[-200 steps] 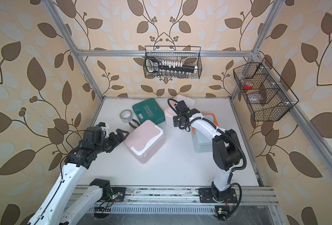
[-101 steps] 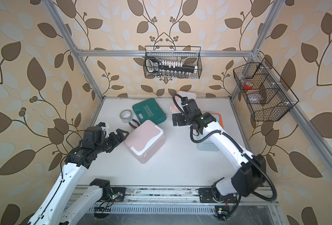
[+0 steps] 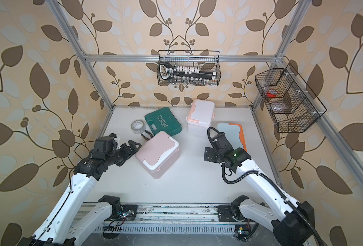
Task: Open first aid kits and take out gauze
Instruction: Move the first aid kit to the center of the board.
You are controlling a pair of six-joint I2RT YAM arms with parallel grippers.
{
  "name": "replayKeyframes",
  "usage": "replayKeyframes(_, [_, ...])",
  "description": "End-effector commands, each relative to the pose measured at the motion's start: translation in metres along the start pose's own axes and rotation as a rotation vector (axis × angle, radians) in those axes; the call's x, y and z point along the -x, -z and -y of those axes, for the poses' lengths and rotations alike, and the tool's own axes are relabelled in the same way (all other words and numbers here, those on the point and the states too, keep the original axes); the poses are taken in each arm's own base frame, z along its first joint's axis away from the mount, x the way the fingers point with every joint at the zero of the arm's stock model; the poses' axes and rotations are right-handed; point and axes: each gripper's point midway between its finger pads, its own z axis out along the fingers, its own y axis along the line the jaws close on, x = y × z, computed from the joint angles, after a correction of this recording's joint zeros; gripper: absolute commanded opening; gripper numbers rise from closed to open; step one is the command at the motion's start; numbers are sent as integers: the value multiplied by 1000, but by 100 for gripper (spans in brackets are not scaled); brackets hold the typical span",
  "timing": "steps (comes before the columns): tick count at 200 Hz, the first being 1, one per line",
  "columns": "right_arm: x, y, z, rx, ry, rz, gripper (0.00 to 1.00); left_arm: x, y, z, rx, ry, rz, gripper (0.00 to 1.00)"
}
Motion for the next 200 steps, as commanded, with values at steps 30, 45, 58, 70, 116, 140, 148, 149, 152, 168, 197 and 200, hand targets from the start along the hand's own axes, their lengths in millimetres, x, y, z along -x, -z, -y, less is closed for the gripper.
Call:
replayKeyframes(30, [51,-33,36,-99,-92,80,88,23,7,25,-51,-74,59,99])
replayKeyframes(45, [68,-44,37,-91,-78,78,86,25,2,27,-44,-77,43,99])
replayKeyframes(58, [81,-56,40,-87,-77,77,86,27,-3,27,-34,-77,33,99])
replayKeyframes(70, [86,-68,39,-24,-121,31,86,28,-7,28,-29,-78,23,99])
replayKeyframes(116, [100,-62,23,112,-113,16,94,27,-24,29,-26,-85,-41,99])
replayKeyframes(140, [92,-26,4,200,-71,71,99,14,-35,26,-26,-80,-122,99])
replayKeyframes(148, [87,-15,-6,229,-47,78,99,9,-38,24,-30,-71,-144,99])
replayKeyframes(149, [87,-14,-8,233,-44,79,100,8,-39,23,-31,-70,-146,99])
replayKeyframes(152, [85,-10,-11,242,-36,81,100,6,-40,22,-33,-67,-154,99])
replayKeyframes(168, [72,8,-36,324,12,76,99,-7,-43,22,-50,-56,-185,99])
replayKeyframes(197, [43,25,-73,482,52,14,100,-34,-46,29,-80,-62,-222,99])
replayKeyframes(200, [41,26,-77,499,56,7,99,-36,-47,30,-80,-62,-227,99])
